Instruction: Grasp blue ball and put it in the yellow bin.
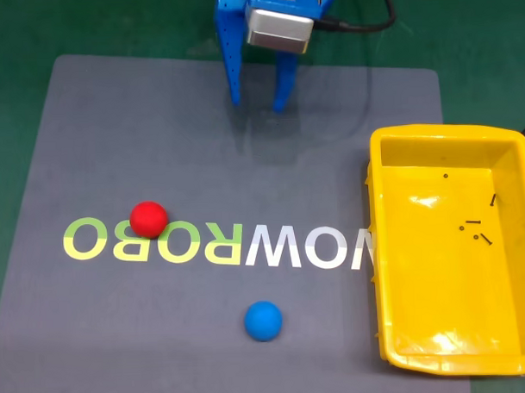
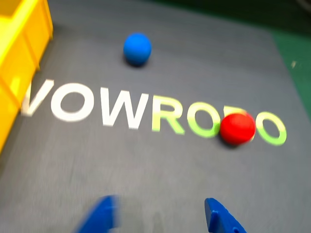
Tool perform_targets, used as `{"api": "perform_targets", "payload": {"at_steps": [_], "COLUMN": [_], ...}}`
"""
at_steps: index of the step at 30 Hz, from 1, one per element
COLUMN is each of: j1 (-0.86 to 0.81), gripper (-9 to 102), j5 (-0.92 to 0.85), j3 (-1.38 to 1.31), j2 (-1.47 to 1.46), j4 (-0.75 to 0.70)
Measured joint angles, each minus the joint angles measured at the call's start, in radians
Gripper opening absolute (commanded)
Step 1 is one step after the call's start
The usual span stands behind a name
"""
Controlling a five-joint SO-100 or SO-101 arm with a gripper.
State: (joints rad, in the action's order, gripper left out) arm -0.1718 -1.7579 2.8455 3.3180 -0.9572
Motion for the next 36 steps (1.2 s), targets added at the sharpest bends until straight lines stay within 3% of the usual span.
{"api": "perform_targets", "payload": {"at_steps": [10,19,36], "j1": [-0.011,0.0,-0.043], "gripper": [39,39,45], "j5": [0.014,0.078,0.072], "j3": [0.072,-0.16,-0.606], "j2": [-0.052,-0.523,-1.365], "j4": [0.305,0.538,0.69]}}
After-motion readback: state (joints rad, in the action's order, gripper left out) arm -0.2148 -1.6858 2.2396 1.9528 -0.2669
